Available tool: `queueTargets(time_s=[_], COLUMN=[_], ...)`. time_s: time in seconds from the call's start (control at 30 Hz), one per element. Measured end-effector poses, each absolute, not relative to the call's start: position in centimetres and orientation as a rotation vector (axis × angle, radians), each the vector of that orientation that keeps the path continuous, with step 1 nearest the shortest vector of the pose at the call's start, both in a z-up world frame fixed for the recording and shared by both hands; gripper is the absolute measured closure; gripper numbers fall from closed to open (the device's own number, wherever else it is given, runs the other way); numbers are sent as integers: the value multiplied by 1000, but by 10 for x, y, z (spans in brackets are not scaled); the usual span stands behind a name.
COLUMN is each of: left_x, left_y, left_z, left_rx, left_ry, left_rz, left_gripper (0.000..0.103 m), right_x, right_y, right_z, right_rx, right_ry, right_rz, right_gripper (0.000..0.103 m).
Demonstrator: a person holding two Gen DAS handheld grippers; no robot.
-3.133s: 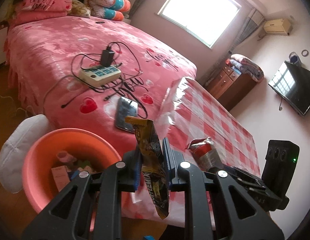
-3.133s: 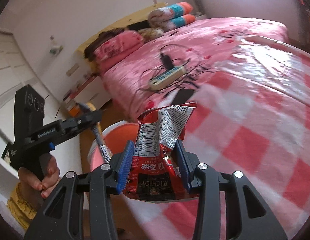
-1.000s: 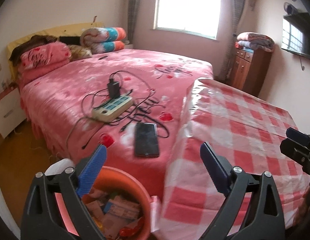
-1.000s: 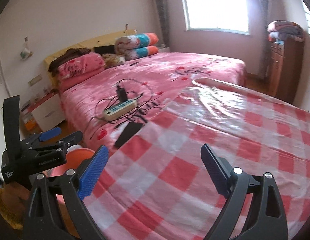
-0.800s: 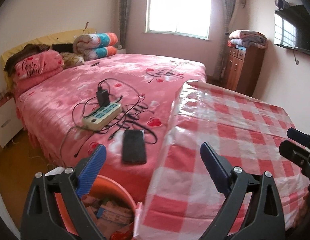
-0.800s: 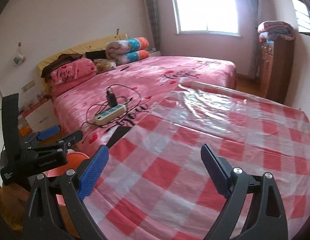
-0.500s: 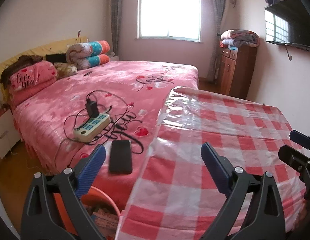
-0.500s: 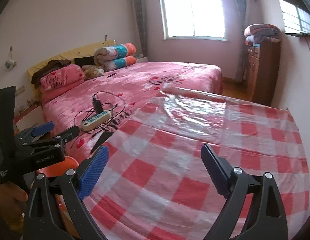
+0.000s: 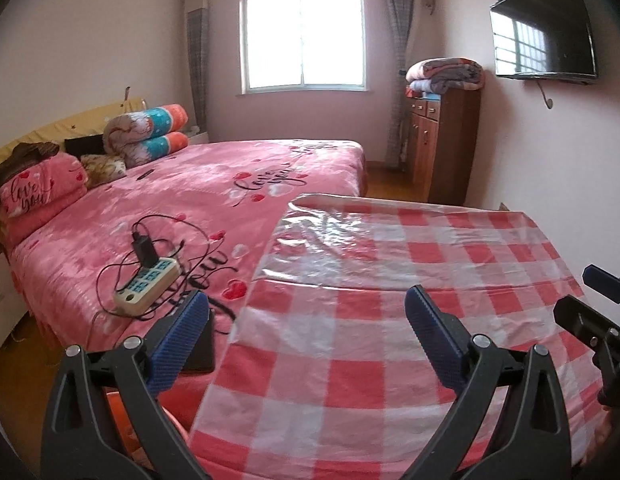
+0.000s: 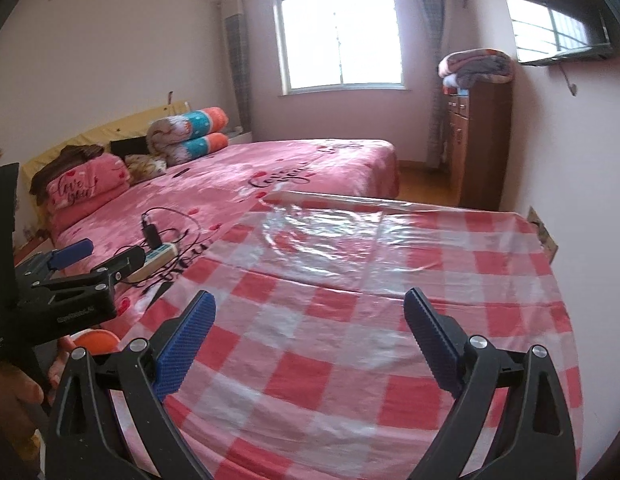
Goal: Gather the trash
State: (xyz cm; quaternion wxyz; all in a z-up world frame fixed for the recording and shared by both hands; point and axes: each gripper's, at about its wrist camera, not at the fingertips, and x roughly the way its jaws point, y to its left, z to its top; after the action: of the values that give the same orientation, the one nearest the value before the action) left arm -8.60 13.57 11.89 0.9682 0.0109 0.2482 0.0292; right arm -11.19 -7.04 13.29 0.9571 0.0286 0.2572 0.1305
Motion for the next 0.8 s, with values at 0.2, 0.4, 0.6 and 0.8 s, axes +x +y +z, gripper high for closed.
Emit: queueTargets(time_s=[0.2, 0.4, 0.6, 0.8], left_x=[-82, -78, -73, -70], left_y=[110, 87, 64, 48], left_z=[122, 125, 127, 128], left_rx=[43, 62, 75, 88], left_ry=[497, 489, 483, 479], left_rz=[28, 2, -31, -46], left_gripper=[4, 4, 4, 4], right_x=[-116, -121, -124, -129], right_y=[-96, -117, -136, -149], right_z=[134, 135, 136, 138], right_rx=[68, 67, 79, 76], right_ry=[516, 509, 506, 504], right_rz=[204, 145, 101, 60], right_gripper=[9, 8, 8, 8])
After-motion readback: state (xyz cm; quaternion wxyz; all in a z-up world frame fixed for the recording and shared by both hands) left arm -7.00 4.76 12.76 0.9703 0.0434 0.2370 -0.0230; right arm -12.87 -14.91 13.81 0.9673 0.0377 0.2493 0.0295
